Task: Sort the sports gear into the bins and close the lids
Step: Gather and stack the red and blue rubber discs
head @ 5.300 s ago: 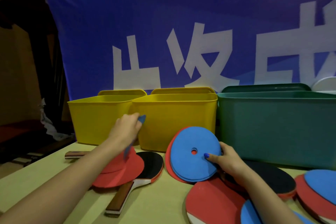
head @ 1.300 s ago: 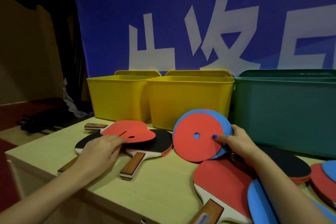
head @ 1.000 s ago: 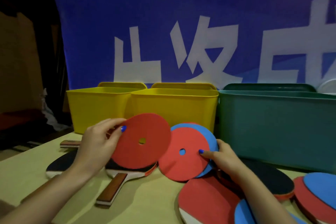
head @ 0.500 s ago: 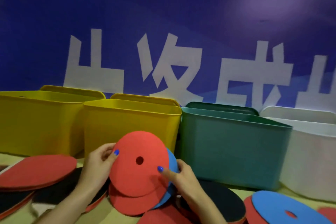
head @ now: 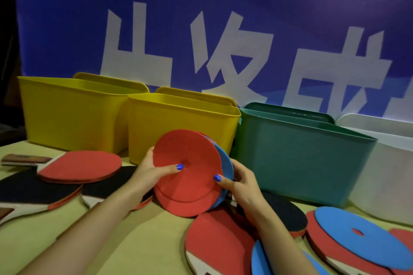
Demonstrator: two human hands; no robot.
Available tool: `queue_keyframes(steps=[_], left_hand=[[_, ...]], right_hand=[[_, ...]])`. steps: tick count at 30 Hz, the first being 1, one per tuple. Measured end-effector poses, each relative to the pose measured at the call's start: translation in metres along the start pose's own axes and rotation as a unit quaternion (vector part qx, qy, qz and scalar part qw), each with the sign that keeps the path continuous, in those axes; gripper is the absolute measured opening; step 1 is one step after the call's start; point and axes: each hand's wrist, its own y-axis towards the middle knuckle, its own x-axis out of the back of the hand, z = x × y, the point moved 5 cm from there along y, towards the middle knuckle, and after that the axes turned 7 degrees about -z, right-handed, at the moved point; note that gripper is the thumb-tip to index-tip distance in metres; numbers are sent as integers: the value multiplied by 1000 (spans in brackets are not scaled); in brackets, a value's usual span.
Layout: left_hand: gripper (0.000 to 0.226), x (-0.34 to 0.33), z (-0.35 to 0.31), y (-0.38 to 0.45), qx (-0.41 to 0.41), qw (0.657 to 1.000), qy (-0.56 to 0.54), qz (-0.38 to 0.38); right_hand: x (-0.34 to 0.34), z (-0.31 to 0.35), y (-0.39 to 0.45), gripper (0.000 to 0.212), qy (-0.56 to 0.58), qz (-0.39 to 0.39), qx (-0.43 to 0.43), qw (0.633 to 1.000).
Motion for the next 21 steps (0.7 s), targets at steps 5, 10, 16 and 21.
queue_keyframes(steps=[5, 10, 16, 21], left_hand=[[95, 11, -3, -3, -14, 999, -35, -34], [105, 10, 2, -2, -11, 999, -24, -48], [92, 7, 7, 7, 6, 998, -39, -47], [75, 8, 10, 12, -3, 997, -16, -78]], right_hand=[[-8, 7, -3, 42, -6, -6, 28, 1000], [-8, 3, 2, 34, -128, -30, 59, 990], [-6, 5, 1, 61, -302, -34, 33, 952], [8, 31, -11, 48, -372, -32, -12, 928]])
